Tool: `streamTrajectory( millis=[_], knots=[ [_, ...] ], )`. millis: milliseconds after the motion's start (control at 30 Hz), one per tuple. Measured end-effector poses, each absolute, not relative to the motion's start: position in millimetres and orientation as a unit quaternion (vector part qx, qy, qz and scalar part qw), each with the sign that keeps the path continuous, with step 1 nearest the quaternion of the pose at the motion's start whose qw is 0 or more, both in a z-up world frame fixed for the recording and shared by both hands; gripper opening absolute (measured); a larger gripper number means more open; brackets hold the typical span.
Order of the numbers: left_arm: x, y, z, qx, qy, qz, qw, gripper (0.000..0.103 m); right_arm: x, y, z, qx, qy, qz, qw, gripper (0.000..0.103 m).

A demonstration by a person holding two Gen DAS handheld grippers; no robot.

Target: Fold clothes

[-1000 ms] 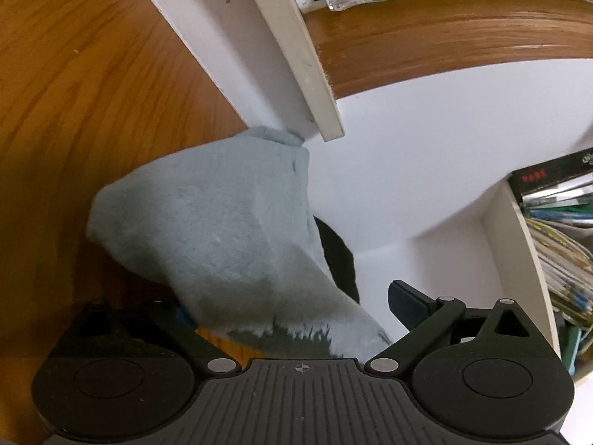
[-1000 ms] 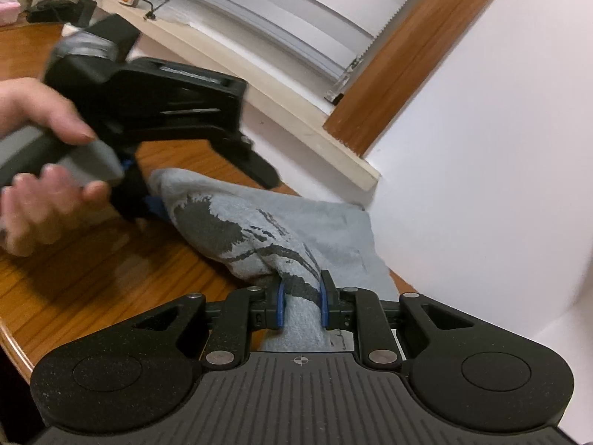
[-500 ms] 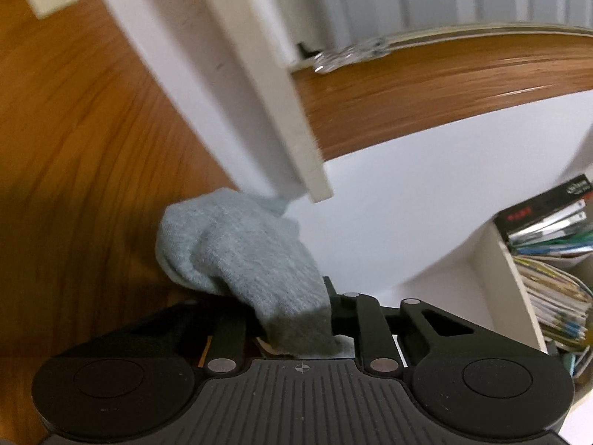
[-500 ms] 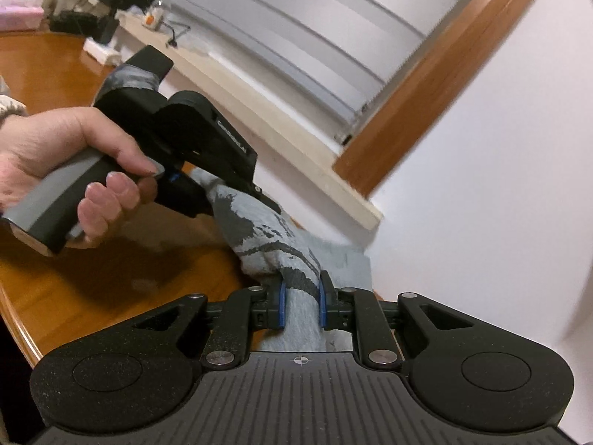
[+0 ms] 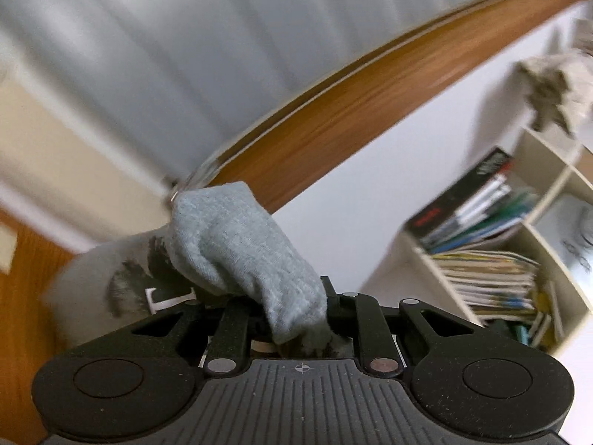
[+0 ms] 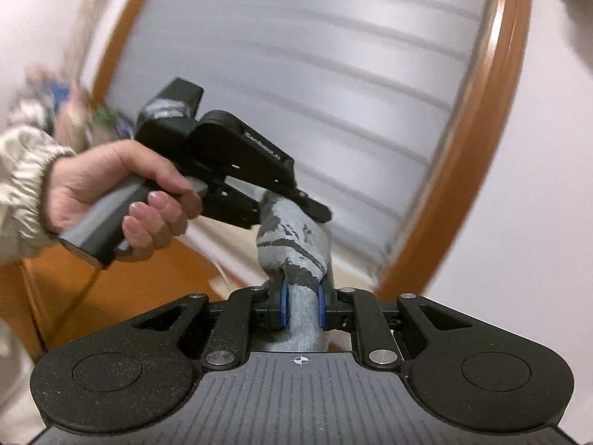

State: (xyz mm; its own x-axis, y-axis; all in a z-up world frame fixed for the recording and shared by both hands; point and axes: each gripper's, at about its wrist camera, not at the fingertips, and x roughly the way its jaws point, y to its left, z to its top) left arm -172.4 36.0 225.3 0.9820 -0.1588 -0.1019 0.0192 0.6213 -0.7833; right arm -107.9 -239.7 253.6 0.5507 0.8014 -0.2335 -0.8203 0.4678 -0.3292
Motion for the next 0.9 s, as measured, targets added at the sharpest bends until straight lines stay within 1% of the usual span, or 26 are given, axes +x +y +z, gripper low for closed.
streamTrajectory(
  millis=[100,133,233,267,333,367,400,433,467,500,567,633,667,700,767,900],
  knots=[
    [-182,33,255,-0.412,0.083,-0.052,0.906,0.019,-112,-247,274,-0.15,0.016,0.51,0.847,0.016],
    [-164,31,248,-0.399,0.107,-0.053,0.909,0.019,-108,-251,278,-0.127,0.021,0.519,0.845,0.016],
    [-109,22,230,-0.361,0.181,-0.054,0.913,0.026,-80,-264,276,-0.065,0.053,0.516,0.852,0.016],
    [-91,20,223,-0.348,0.205,-0.054,0.913,0.03,-66,-269,271,-0.048,0.068,0.506,0.859,0.016],
    [-54,14,211,-0.32,0.253,-0.054,0.911,0.033,-28,-279,247,-0.024,0.126,0.474,0.871,0.018],
    [-36,12,202,-0.307,0.28,-0.053,0.908,0.037,-6,-285,228,-0.016,0.158,0.447,0.88,0.022],
    [-14,12,178,-0.302,0.324,-0.04,0.896,0.041,13,-292,209,-0.005,0.183,0.416,0.891,0.029],
    [4,13,156,-0.296,0.362,-0.028,0.883,0.046,30,-299,188,-0.002,0.209,0.381,0.901,0.033],
    [0,17,151,-0.29,0.363,-0.024,0.885,0.047,41,-304,169,-0.011,0.228,0.356,0.906,0.043],
    [-3,22,146,-0.283,0.364,-0.019,0.887,0.049,48,-307,153,-0.023,0.241,0.343,0.908,0.044],
    [-10,31,136,-0.27,0.366,-0.011,0.89,0.07,58,-313,126,-0.04,0.264,0.325,0.907,0.044],
    [-18,40,126,-0.256,0.368,-0.003,0.894,0.077,59,-310,110,-0.036,0.273,0.338,0.9,0.045],
    [-21,44,121,-0.25,0.369,0.001,0.895,0.077,59,-306,103,-0.035,0.273,0.347,0.896,0.048],
    [-25,49,117,-0.243,0.37,0.005,0.897,0.077,59,-302,97,-0.035,0.273,0.356,0.893,0.053],
    [-32,57,107,-0.229,0.372,0.014,0.899,0.077,61,-292,81,-0.036,0.274,0.368,0.888,0.059],
    [-46,75,87,-0.201,0.375,0.03,0.904,0.077,59,-271,53,-0.053,0.288,0.379,0.878,0.059]
  ],
)
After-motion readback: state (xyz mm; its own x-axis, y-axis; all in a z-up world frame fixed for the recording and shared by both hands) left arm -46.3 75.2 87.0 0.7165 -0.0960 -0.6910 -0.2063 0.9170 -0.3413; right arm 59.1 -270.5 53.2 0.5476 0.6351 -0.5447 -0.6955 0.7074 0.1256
